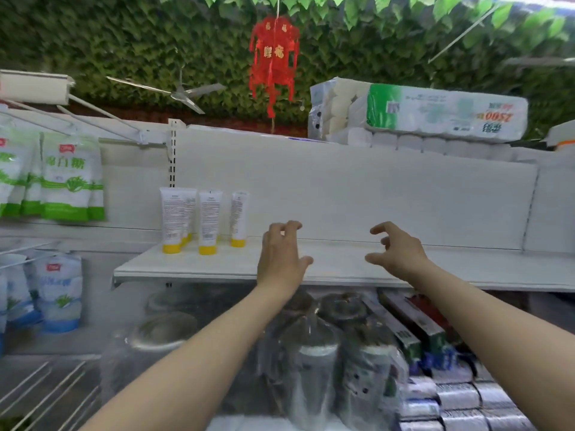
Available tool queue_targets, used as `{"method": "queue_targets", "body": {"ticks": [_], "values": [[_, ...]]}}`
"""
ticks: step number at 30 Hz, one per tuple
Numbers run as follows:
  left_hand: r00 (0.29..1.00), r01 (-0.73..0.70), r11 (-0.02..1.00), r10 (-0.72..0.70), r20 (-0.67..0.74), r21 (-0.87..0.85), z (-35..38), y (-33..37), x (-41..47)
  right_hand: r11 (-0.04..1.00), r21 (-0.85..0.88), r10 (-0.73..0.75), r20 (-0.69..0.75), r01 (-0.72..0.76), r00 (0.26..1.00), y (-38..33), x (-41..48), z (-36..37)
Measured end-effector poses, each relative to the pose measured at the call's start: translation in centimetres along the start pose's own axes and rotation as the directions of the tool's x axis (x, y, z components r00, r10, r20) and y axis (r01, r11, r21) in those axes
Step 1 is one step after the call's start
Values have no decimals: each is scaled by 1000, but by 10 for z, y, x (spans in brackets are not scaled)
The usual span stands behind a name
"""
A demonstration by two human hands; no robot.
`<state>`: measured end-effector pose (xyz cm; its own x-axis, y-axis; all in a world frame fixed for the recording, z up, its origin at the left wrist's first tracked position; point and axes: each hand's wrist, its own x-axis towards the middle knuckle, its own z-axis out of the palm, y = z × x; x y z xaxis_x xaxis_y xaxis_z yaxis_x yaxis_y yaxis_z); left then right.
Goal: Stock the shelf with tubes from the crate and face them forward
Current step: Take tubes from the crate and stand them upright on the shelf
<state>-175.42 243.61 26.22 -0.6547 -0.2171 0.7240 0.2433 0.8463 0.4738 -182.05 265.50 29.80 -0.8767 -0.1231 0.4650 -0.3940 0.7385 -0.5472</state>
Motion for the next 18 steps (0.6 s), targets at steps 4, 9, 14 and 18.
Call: {"method": "queue_targets", "body": {"ticks": [4,9,14,18], "values": [[994,8,999,-3,106,-48,51,86,-33,987,-157,-33,26,37,999,63,-36,-66],[968,21,992,12,249,-128,132,199,-89,948,-316,-27,44,39,999,169,-90,-151],[908,35,980,50,416,-194,220,294,-150,905,-420,96,50,-66,994,285,-143,-220],[853,-1,983,97,513,-185,287,352,-186,872,-459,209,33,-171,977,368,-175,-260]]}}
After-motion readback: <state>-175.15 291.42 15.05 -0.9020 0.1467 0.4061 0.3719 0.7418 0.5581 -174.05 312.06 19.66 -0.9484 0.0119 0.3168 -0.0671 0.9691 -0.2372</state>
